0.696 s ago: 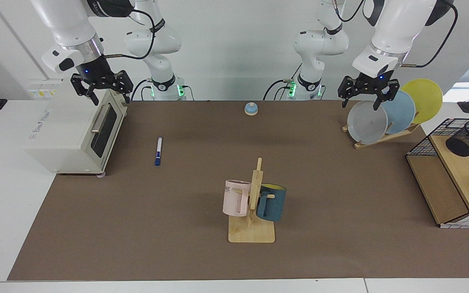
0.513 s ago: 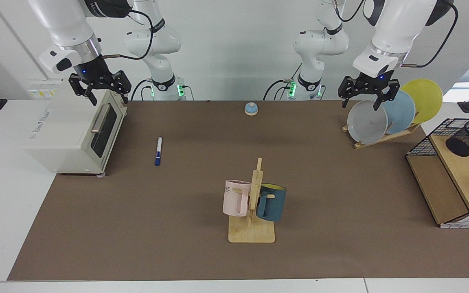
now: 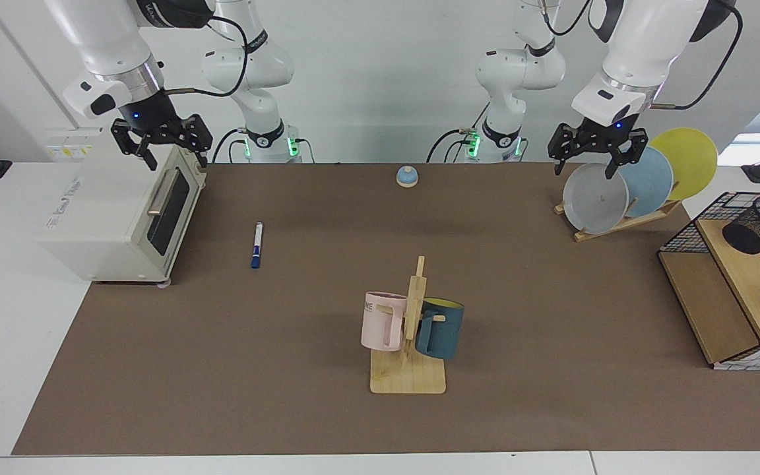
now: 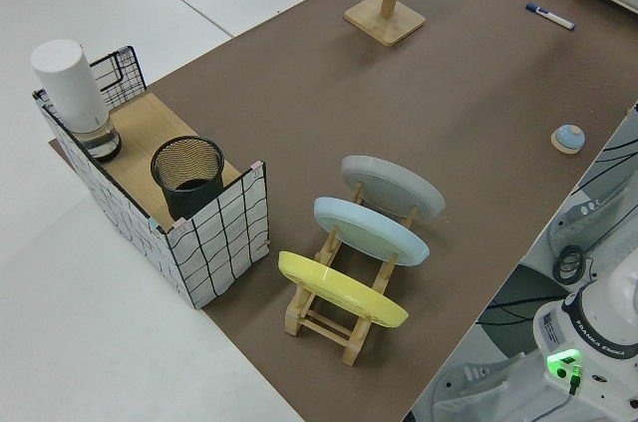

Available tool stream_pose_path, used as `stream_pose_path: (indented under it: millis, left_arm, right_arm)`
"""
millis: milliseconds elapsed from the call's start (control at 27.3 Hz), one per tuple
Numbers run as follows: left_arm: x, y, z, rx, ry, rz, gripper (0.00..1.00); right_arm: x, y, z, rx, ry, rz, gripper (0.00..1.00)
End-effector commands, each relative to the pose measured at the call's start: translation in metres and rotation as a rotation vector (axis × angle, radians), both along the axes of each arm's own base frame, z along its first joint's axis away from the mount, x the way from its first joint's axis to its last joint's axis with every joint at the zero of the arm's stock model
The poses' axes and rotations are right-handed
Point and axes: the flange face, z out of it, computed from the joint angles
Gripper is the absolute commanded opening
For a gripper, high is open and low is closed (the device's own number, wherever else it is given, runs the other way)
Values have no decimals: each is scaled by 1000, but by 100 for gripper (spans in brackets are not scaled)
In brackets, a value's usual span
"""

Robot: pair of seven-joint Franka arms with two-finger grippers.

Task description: Put markers into pen holder

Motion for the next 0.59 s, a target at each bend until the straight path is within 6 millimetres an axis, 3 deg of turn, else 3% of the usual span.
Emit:
stream_pose_path:
  millis: [0,549]
  left_arm:
    - [-1,-1,-2,-12,0,13,100]
    - [6,6,-5,-57,6,45,100]
  right_arm:
    - [-5,-1,3,-1,-14,-20,100]
    - [-9,-9,2,0,1,-34,100]
